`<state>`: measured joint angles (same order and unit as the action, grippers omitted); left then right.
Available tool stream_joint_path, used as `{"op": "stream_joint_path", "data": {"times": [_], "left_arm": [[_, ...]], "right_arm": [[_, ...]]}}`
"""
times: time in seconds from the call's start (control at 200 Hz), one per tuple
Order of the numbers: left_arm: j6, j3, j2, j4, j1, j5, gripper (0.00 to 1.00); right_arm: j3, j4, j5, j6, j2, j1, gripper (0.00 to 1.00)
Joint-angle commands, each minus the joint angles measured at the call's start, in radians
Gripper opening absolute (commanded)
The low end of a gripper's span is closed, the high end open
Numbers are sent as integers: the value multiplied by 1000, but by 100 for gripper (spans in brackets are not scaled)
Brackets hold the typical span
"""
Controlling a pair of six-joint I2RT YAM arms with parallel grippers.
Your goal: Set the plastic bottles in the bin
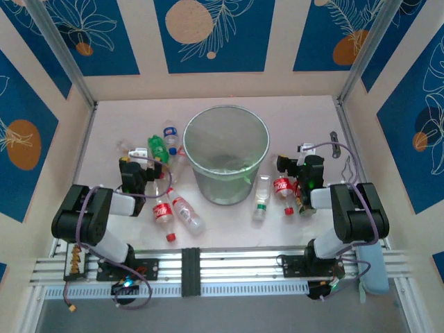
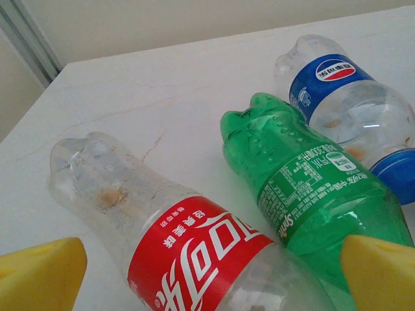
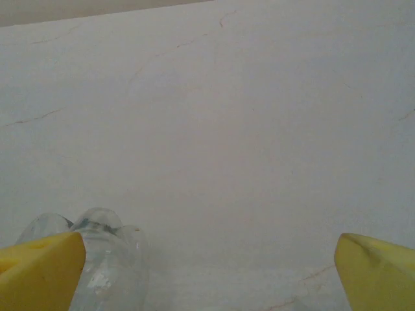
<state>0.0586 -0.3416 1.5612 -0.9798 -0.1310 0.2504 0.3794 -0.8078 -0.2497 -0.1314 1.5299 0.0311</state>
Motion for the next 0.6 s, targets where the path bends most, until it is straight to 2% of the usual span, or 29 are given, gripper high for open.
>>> {"op": "stream_joint_path", "data": {"times": [0.0,0.595], "left_arm": [[-9,-11,8,-16,11,-13,100],[-26,-23,7,12,26,-36,100]], "right_arm": [[19,-32,13,4,-7,-5,99],[23,-25,18,1,-7,-7,99]]}}
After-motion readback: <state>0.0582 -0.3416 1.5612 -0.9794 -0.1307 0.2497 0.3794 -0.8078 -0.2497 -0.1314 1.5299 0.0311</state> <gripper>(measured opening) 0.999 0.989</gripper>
